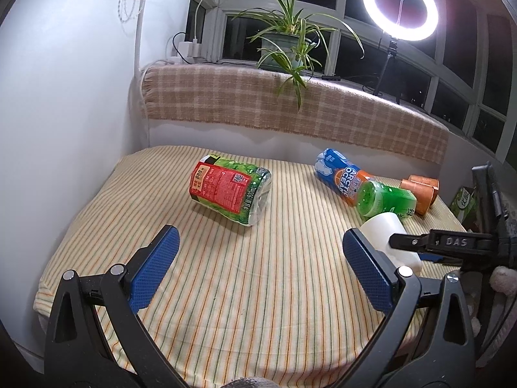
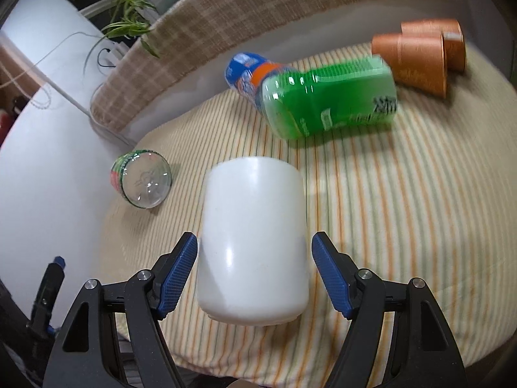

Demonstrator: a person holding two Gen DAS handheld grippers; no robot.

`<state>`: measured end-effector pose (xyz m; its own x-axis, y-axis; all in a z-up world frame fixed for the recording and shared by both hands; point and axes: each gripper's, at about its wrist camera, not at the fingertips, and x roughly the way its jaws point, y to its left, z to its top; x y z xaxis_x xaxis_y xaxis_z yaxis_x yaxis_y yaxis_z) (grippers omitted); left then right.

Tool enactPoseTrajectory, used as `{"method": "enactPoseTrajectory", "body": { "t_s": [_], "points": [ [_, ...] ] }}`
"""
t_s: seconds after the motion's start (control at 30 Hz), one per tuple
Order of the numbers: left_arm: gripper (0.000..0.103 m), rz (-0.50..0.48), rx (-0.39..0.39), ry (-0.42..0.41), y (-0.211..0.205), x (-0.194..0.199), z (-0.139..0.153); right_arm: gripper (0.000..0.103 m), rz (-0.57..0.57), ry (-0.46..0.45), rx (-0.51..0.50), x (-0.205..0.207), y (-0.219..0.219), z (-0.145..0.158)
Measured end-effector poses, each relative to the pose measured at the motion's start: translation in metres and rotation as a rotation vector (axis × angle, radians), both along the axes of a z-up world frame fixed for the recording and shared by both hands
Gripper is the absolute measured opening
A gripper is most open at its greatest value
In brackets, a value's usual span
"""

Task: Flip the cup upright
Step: 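Grasp the white cup with the left tool while the right tool opens and releases it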

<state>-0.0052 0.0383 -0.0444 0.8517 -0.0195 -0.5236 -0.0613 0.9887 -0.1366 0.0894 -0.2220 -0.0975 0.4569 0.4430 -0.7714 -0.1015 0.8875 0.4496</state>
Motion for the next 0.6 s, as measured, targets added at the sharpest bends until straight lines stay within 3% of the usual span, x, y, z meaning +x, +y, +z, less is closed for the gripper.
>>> {"method": "enactPoseTrajectory", "body": {
  "t_s": [0.3, 0.6],
  "points": [
    [0.103, -0.043, 0.018, -0.001, -0.017, 0.007, 0.004, 0.074, -0.016, -0.166, -0.089, -0.031, -0.022, 0.036],
    [0.102, -0.186, -0.014, 0.058, -0.054, 0.030, 0.003, 0.074, -0.130, -0.247, -0.205, -0.056, -0.061, 0.053]
  ]
}}
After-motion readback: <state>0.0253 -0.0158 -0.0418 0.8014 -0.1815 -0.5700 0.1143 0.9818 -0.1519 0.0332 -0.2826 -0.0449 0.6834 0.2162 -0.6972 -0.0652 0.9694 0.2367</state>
